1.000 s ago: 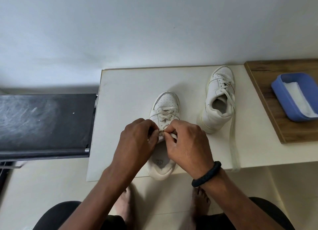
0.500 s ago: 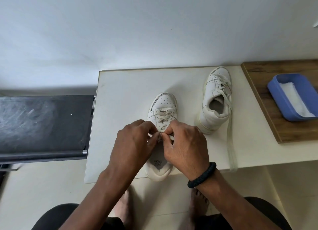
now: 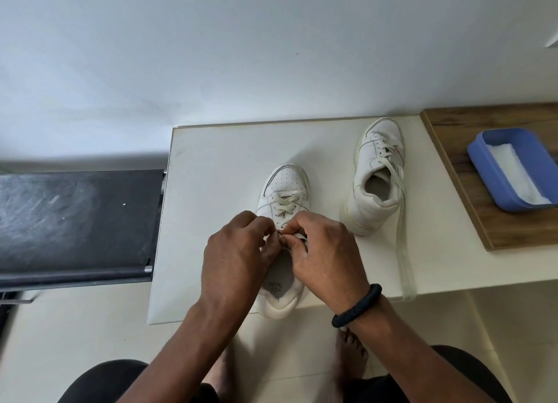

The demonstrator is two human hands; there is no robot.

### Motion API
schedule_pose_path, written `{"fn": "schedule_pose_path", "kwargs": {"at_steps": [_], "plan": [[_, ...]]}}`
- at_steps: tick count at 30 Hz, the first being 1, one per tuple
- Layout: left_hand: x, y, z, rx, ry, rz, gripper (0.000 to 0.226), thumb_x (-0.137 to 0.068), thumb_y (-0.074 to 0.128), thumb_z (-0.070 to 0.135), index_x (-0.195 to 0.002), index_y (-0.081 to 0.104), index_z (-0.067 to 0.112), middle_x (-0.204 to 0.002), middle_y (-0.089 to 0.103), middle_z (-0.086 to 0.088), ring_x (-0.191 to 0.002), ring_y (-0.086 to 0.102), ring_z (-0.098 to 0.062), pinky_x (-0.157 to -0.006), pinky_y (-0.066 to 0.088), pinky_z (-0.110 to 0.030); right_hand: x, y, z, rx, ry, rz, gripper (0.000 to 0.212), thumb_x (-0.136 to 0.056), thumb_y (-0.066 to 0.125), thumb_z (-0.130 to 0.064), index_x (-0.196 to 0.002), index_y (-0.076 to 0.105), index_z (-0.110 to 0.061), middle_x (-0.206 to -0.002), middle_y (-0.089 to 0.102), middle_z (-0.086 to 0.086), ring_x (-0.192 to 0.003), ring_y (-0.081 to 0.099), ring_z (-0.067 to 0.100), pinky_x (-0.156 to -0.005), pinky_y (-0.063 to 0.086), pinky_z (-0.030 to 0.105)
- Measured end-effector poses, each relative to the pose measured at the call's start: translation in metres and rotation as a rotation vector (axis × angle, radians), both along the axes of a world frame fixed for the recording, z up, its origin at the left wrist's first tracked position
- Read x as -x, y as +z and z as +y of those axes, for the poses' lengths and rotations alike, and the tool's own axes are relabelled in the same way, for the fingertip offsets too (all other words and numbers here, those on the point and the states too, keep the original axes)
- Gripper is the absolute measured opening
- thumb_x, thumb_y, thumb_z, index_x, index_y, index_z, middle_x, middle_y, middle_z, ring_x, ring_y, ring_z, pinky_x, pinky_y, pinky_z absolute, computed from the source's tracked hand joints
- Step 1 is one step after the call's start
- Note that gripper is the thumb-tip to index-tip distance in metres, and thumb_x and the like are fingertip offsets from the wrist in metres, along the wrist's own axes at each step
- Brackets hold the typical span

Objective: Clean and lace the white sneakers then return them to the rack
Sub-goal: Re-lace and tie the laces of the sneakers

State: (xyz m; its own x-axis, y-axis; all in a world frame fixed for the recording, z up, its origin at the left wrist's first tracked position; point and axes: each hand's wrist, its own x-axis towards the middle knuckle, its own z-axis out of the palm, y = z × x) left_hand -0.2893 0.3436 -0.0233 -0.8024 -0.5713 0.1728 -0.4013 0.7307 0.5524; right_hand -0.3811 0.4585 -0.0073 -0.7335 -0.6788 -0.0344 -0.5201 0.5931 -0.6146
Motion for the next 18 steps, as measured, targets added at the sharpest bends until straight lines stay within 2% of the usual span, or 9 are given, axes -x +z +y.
{"fn": "schedule_pose_path", "kwargs": {"at_steps": [3, 8, 12, 15, 18], "plan": [[0.0, 0.001, 0.001, -0.01, -0.012, 0.029, 0.008, -0.081, 0.075, 0.022, -0.076, 0.069, 0.022, -0.073, 0.061, 0.008, -0.06, 0.06, -0.013, -0.051, 0.049, -0.031, 0.001, -0.002, -0.001, 0.006, -0.014, 0.04, 0.007, -0.091, 0.069, -0.027, -0.094, 0.064, -0.023, -0.094, 0.071, -0.007, -0.086, 0.067, 0.019, -0.074, 0.055, 0.033], [-0.001, 0.0, 0.002, 0.01, -0.011, 0.046, 0.008, -0.081, 0.074, 0.021, -0.075, 0.068, 0.023, -0.072, 0.06, 0.008, -0.058, 0.057, -0.012, -0.05, 0.047, -0.029, 0.007, -0.008, -0.002, 0.048, -0.024, 0.058, 0.01, -0.09, 0.071, -0.028, -0.089, 0.062, -0.025, -0.09, 0.07, -0.008, -0.082, 0.068, 0.019, -0.069, 0.057, 0.038], [-0.003, 0.002, 0.001, -0.031, 0.003, 0.044, 0.012, -0.08, 0.078, 0.018, -0.074, 0.069, 0.023, -0.072, 0.06, 0.01, -0.059, 0.057, -0.008, -0.052, 0.046, -0.026, 0.009, -0.014, -0.002, 0.052, 0.02, 0.181, 0.019, -0.089, 0.071, -0.032, -0.104, 0.062, -0.026, -0.095, 0.072, -0.005, -0.08, 0.07, 0.026, -0.067, 0.057, 0.04], [-0.004, 0.004, -0.006, -0.141, -0.009, 0.023, 0.009, -0.082, 0.078, 0.023, -0.077, 0.072, 0.026, -0.073, 0.064, 0.012, -0.066, 0.063, -0.003, -0.061, 0.051, -0.027, 0.012, -0.015, -0.003, 0.046, 0.104, 0.271, 0.013, -0.088, 0.071, -0.029, -0.098, 0.066, -0.024, -0.097, 0.069, -0.006, -0.074, 0.068, 0.026, -0.064, 0.054, 0.034], [-0.009, 0.003, -0.022, -0.247, -0.011, -0.051, 0.003, -0.087, 0.074, 0.029, -0.089, 0.075, 0.031, -0.079, 0.068, 0.014, -0.071, 0.066, 0.001, -0.07, 0.053, -0.027, 0.018, -0.013, 0.001, 0.065, 0.139, 0.166, 0.007, -0.089, 0.071, -0.029, -0.093, 0.068, -0.024, -0.097, 0.065, -0.009, -0.082, 0.067, 0.02, -0.067, 0.056, 0.036]]}}
